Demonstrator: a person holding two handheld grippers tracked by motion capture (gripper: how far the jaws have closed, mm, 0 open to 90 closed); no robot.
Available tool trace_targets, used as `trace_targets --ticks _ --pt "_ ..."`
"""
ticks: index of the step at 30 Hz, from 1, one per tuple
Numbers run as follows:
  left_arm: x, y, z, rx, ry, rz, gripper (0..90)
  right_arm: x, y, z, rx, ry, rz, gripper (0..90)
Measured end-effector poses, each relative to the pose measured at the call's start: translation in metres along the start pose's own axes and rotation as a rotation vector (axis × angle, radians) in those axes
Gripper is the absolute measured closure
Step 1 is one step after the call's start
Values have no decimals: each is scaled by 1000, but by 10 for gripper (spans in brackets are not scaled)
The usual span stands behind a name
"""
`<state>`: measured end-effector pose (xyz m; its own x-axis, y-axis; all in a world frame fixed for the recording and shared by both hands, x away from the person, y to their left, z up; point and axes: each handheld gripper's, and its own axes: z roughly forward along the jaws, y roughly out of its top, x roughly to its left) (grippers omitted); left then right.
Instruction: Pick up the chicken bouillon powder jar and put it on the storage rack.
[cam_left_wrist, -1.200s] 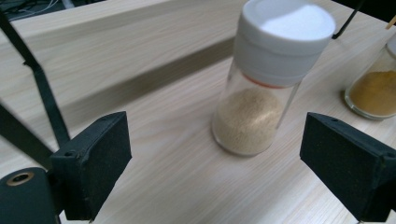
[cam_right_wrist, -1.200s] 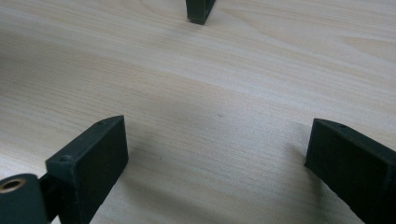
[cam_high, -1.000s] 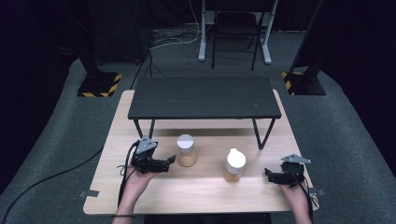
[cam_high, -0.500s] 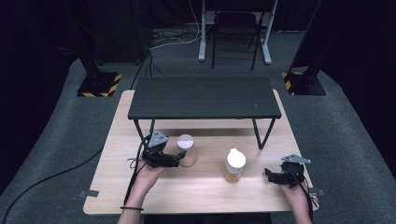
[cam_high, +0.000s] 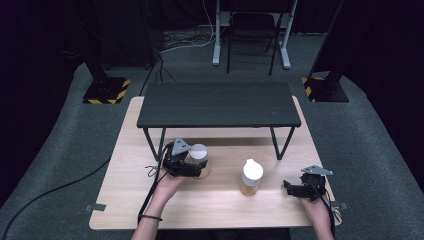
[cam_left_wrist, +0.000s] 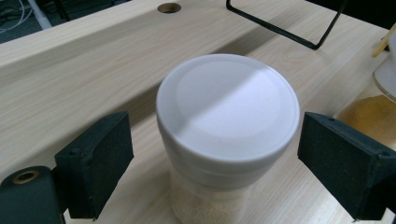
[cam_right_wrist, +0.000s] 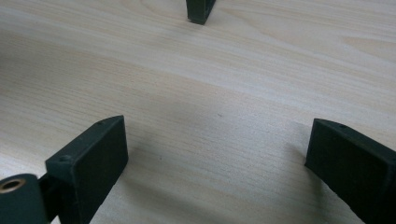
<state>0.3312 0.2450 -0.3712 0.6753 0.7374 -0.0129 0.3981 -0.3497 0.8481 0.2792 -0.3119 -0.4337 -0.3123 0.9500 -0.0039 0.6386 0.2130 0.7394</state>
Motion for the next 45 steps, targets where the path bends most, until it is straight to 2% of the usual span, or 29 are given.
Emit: trace_targets --ticks 4,9,16,17,19,20,22,27,35,45 --pt "0 1 8 7 -5 -2 108 0 0 0 0 0 0 44" --pt "3 1 18 12 -19 -23 122 0 0 0 0 0 0 44" --pt "0 2 30 21 -18 -4 183 0 0 0 0 1 0 43" --pt "0 1 31 18 -17 -1 233 0 0 0 1 1 0 43" --pt "-3 -2 35 11 -9 9 256 0 0 0 0 0 0 43" --pt "-6 -4 36 2 10 15 296 0 0 0 1 0 0 43" --pt "-6 -6 36 -8 16 9 343 0 0 0 1 0 0 43" --pt "-6 -5 34 -3 18 2 346 0 0 0 1 0 0 43" --pt "-8 -5 32 1 20 17 346 0 0 0 1 1 0 43" --pt "-6 1 16 -7 7 5 346 0 0 0 1 1 0 43"
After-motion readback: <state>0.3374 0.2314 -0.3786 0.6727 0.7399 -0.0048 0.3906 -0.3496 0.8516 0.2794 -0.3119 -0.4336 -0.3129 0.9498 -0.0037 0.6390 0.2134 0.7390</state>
